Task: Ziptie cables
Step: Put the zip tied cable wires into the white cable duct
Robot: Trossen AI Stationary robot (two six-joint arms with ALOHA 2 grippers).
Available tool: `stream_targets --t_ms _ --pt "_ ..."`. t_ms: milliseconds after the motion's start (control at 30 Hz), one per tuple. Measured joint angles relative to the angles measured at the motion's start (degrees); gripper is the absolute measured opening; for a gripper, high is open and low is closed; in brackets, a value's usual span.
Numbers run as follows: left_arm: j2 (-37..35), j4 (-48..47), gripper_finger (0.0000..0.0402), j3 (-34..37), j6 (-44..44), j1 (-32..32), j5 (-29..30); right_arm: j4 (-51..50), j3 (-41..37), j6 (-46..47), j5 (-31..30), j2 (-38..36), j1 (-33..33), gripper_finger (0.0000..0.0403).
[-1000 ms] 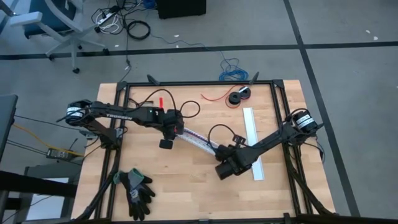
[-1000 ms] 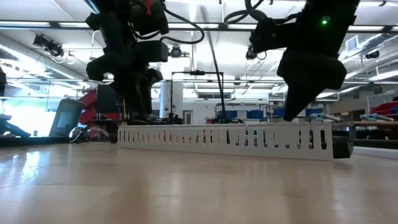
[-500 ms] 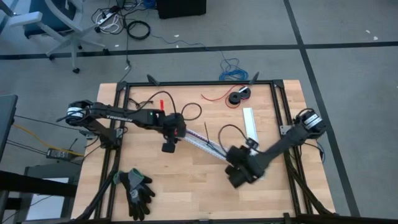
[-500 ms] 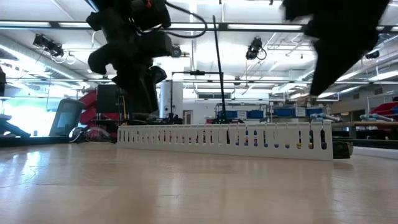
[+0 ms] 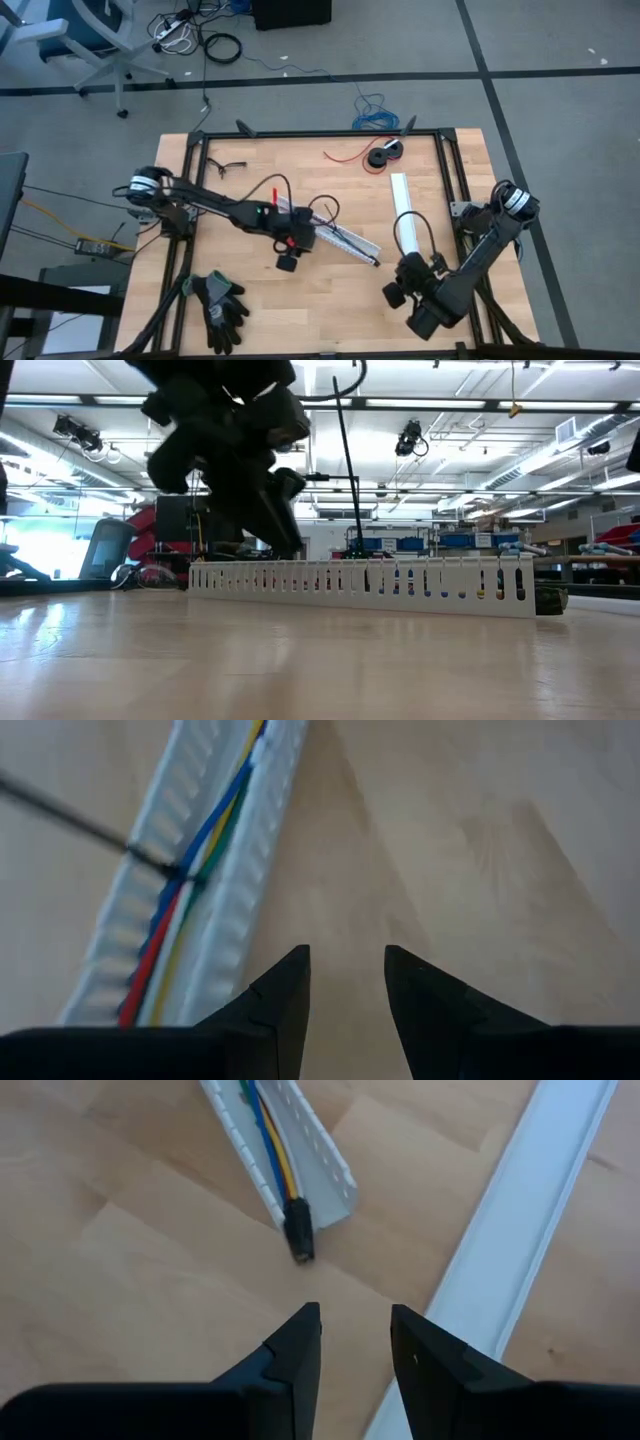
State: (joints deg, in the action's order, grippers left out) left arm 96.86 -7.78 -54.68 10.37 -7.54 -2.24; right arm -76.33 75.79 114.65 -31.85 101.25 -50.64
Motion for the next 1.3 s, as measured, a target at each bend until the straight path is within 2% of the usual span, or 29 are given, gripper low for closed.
stream_targets --t_ms 133,400,633,833,967,1167,1300 --pt "4.19 4.65 0.014 -0.02 -0.13 -0.66 -0.02 0.07 0.0 2.35 0.01 0.0 -0.42 0.0111" --pt "11.65 17.91 0.014 -0.22 -0.34 -0.19 -0.22 -0.01 -0.02 1.0 -0.05 0.0 1.19 0.0111" --pt "16.69 25.98 0.014 -4.53 -0.26 -0.04 -1.64 -0.29 -0.02 -2.19 -0.06 0.0 3.0 0.0111" --pt "20.12 26.0 0.014 -8.9 -0.5 2.15 10.34 -0.62 -0.02 -2.38 -0.07 0.0 3.28 0.0111" --pt "20.63 25.67 0.014 -9.96 -1.85 4.85 15.1 -1.14 -0.02 -2.38 -0.12 0.0 3.27 0.0111" --pt "20.63 22.01 0.014 -10.23 -4.97 10.62 16.15 -2.31 -0.65 -2.31 -1.54 0.0 3.85 0.0111" --pt "19.96 16.57 0.014 -10.14 -6.18 12.81 14.94 -1.46 -5.49 -2.38 -1.58 0.02 6.27 0.0111"
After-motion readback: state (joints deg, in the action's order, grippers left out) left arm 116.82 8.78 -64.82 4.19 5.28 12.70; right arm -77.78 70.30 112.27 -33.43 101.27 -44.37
